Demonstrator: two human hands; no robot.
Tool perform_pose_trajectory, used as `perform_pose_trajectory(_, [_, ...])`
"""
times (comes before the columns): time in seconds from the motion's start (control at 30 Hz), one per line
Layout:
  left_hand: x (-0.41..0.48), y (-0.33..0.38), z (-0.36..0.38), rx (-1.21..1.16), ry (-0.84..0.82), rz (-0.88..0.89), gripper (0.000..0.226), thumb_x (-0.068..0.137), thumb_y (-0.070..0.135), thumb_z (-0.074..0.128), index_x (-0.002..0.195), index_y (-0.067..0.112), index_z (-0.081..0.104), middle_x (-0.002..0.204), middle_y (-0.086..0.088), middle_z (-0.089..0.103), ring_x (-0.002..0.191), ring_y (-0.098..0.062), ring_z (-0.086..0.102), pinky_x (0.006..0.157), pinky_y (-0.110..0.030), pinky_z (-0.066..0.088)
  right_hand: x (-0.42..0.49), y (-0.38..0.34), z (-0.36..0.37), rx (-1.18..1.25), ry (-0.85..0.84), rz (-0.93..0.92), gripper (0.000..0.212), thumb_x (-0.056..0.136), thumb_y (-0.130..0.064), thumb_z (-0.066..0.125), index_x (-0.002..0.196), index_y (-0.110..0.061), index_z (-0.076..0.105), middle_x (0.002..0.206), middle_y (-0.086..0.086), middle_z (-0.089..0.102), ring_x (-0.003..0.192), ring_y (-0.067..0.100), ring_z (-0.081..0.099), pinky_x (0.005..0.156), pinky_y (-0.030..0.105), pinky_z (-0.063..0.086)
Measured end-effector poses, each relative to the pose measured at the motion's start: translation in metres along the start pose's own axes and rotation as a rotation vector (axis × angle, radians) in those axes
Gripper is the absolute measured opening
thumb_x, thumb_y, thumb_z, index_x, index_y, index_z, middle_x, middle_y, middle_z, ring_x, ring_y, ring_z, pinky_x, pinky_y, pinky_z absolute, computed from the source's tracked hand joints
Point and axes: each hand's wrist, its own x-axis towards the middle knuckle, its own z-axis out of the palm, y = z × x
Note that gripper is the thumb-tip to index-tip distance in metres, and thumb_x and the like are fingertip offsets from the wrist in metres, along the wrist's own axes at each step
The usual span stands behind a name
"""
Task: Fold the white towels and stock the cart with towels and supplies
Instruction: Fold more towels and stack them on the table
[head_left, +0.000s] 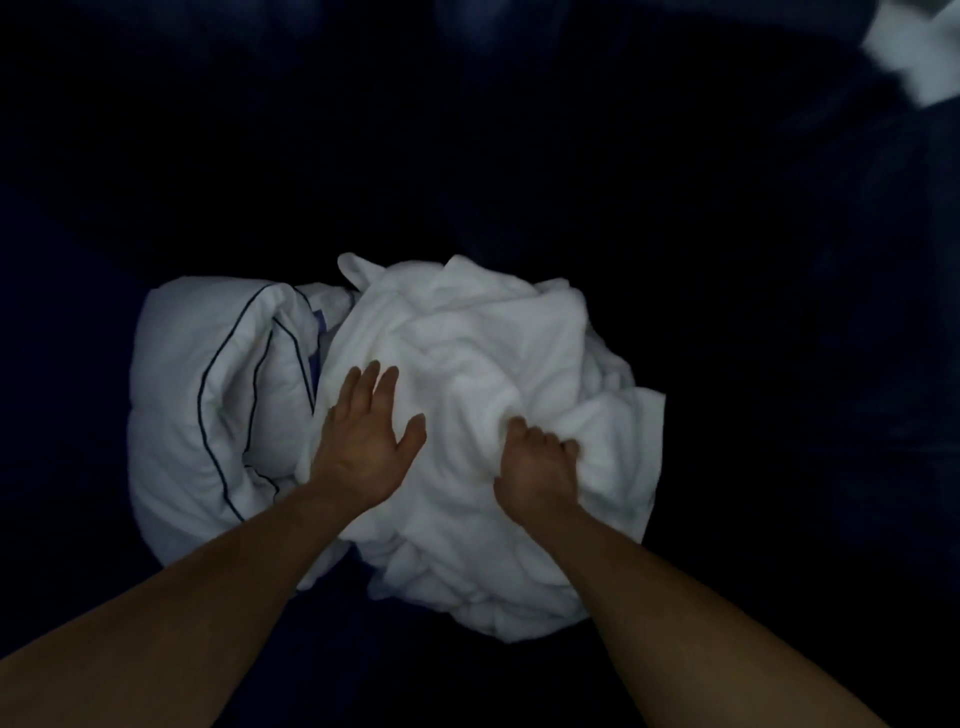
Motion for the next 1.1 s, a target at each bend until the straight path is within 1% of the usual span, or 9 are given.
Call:
perform_pose_trajectory(0.23, [-0.045, 0.053, -0.051, -0.118, -0.298, 0.134, 0.124, 0.046, 0.105, 0.033, 0.145, 0.042, -0.006, 0.163, 0.006, 0.008, 0.149, -0.012, 0.008, 0.12, -0.026, 0.005, -0.055, 0.03, -0.085, 0.51, -0.204, -0.048, 0.055, 0.082, -0.036, 0.073, 0.129, -0.023, 0.048, 0.115, 0.0, 0.062, 0.1, 0.019, 0.059, 0.08, 0.027, 0.044])
perform_pose_trajectory(0.37, [-0.078, 0.1, -0.083, -0.08, -0.332, 0.195, 0.129, 0.041, 0.096, 0.06, 0.141, 0.056, -0.011, 0.162, 0.012, 0.003, 0.15, -0.013, 0.004, 0.123, -0.036, 0.012, -0.093, 0.055, -0.158, 0.699, -0.196, -0.189, 0.02, 0.078, -0.021, 0.075, 0.084, -0.03, 0.059, 0.088, -0.011, 0.061, 0.088, 0.012, 0.059, 0.066, 0.019, 0.044])
perform_pose_trajectory(0.5, [-0.128, 0.165, -0.112, 0.054, -0.295, 0.236, 0.135, 0.057, 0.065, 0.081, 0.152, 0.048, -0.013, 0.16, 0.023, -0.015, 0.149, -0.009, -0.016, 0.122, -0.047, 0.013, -0.153, 0.084, -0.24, 0.874, -0.063, -0.313, 0.02, 0.067, -0.027, 0.074, 0.077, -0.039, 0.063, 0.075, -0.016, 0.061, 0.075, 0.007, 0.058, 0.067, 0.024, 0.046])
perform_pose_trajectory(0.57, [-0.156, 0.201, -0.122, -0.023, -0.234, 0.219, 0.136, 0.05, 0.07, 0.083, 0.153, 0.045, -0.002, 0.162, 0.02, 0.0, 0.152, -0.013, 0.0, 0.12, -0.046, 0.024, -0.191, 0.098, -0.284, 0.987, -0.007, -0.416, 0.021, 0.06, -0.025, 0.069, 0.075, -0.039, 0.066, 0.073, -0.019, 0.064, 0.072, 0.001, 0.059, 0.066, 0.021, 0.049])
perform_pose_trajectory(0.67, [-0.197, 0.256, -0.138, -0.319, -0.004, 0.202, 0.104, 0.047, 0.058, 0.088, 0.137, 0.035, 0.04, 0.124, 0.012, 0.058, 0.115, -0.01, 0.056, 0.085, -0.021, 0.051, -0.244, 0.119, -0.341, 1.059, 0.088, -0.581, 0.032, 0.073, -0.002, 0.071, 0.08, -0.033, 0.066, 0.079, -0.017, 0.066, 0.076, -0.004, 0.062, 0.067, 0.013, 0.048])
perform_pose_trajectory(0.73, [-0.224, 0.293, -0.154, -0.477, 0.169, 0.207, 0.07, 0.063, 0.035, 0.089, 0.124, 0.029, 0.053, 0.104, 0.012, 0.066, 0.096, -0.008, 0.063, 0.065, -0.011, 0.047, -0.273, 0.136, -0.368, 1.131, 0.169, -0.642, 0.033, 0.08, 0.008, 0.067, 0.088, -0.024, 0.065, 0.084, -0.012, 0.065, 0.074, -0.007, 0.062, 0.069, 0.014, 0.049])
perform_pose_trajectory(0.87, [-0.272, 0.359, -0.187, -0.62, 0.326, 0.25, 0.051, 0.073, 0.023, 0.083, 0.119, 0.03, 0.061, 0.101, 0.008, 0.071, 0.09, -0.01, 0.068, 0.059, -0.015, 0.05, -0.325, 0.172, -0.401, 1.194, 0.277, -0.694, 0.041, 0.082, -0.01, 0.075, 0.114, -0.028, 0.057, 0.106, -0.007, 0.063, 0.092, 0.004, 0.061, 0.084, 0.029, 0.05])
perform_pose_trajectory(0.97, [-0.306, 0.407, -0.213, -0.731, 0.397, 0.298, 0.037, 0.077, 0.017, 0.08, 0.108, 0.03, 0.065, 0.091, 0.006, 0.073, 0.079, -0.013, 0.07, 0.055, -0.021, 0.053, -0.359, 0.207, -0.412, 1.136, 0.353, -0.786, 0.086, 0.07, -0.022, 0.087, 0.135, -0.045, 0.036, 0.135, -0.021, 0.049, 0.118, -0.01, 0.05, 0.087, 0.008, 0.046])
perform_pose_trajectory(1.1, [-0.342, 0.474, -0.246, -0.867, 0.379, 0.448, 0.04, 0.079, 0.013, 0.079, 0.116, 0.02, 0.066, 0.1, 0.001, 0.075, 0.09, -0.018, 0.073, 0.073, -0.036, 0.061, -0.393, 0.258, -0.417, 1.079, 0.365, -0.662, 0.097, 0.067, -0.026, 0.092, 0.141, -0.046, 0.033, 0.131, -0.026, 0.051, 0.115, -0.007, 0.054, 0.093, 0.019, 0.048])
